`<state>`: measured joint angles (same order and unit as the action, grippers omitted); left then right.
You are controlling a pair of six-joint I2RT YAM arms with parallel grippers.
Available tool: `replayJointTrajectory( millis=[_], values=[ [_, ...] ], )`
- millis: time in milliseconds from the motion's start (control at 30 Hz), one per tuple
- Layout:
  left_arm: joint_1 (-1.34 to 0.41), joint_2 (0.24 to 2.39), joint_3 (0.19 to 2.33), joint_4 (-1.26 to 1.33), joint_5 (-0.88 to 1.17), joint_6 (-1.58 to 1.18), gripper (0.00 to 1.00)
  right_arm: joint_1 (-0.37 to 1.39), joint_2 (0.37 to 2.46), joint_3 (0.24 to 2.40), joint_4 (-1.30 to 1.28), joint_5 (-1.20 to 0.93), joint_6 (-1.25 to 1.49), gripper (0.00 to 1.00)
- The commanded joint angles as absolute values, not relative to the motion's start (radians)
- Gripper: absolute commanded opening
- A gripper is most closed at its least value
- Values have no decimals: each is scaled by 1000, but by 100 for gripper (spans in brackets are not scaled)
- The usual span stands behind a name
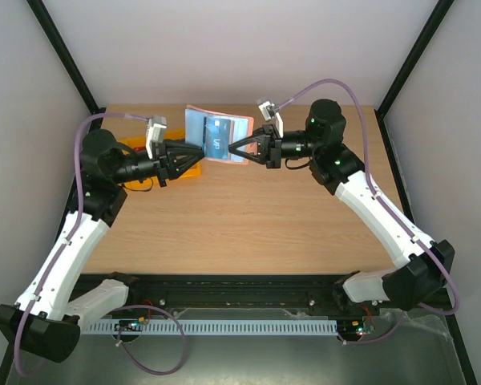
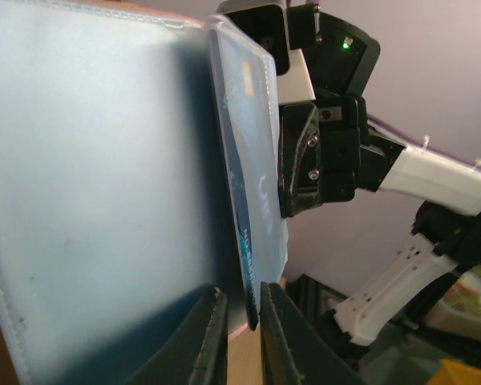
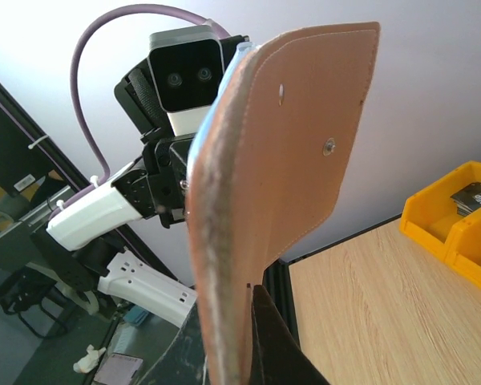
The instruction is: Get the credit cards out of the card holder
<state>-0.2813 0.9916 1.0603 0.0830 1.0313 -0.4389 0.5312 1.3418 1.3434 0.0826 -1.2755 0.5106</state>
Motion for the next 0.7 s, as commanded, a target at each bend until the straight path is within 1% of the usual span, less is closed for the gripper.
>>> replayJointTrajectory(
  millis=[0,33,167,233,400,500,667],
  values=[
    [-306,1006,1090,72,1029,-397,10,532,1309,1346,144,-1287,522,2],
    [-309,1010,1097,61,1023,-389,7,532,1309,1346,144,-1286,521,2],
    [-318,1021,1112,32,1021,-361,6,534,1306,1354,97,-1281,486,2],
    [-318,1018,1115,24,1023,-357,3,533,1303,1354,87,-1279,478,2],
    [-287,991,1106,15,1012,-369,3,520,1292,1352,35,-1296,424,2],
    [-245,981,1091,21,1045,-385,3,488,1287,1347,2,-1310,398,2],
    [-225,965,1081,-2,1060,-364,3,440,1278,1345,-47,-1327,364,2]
  ],
)
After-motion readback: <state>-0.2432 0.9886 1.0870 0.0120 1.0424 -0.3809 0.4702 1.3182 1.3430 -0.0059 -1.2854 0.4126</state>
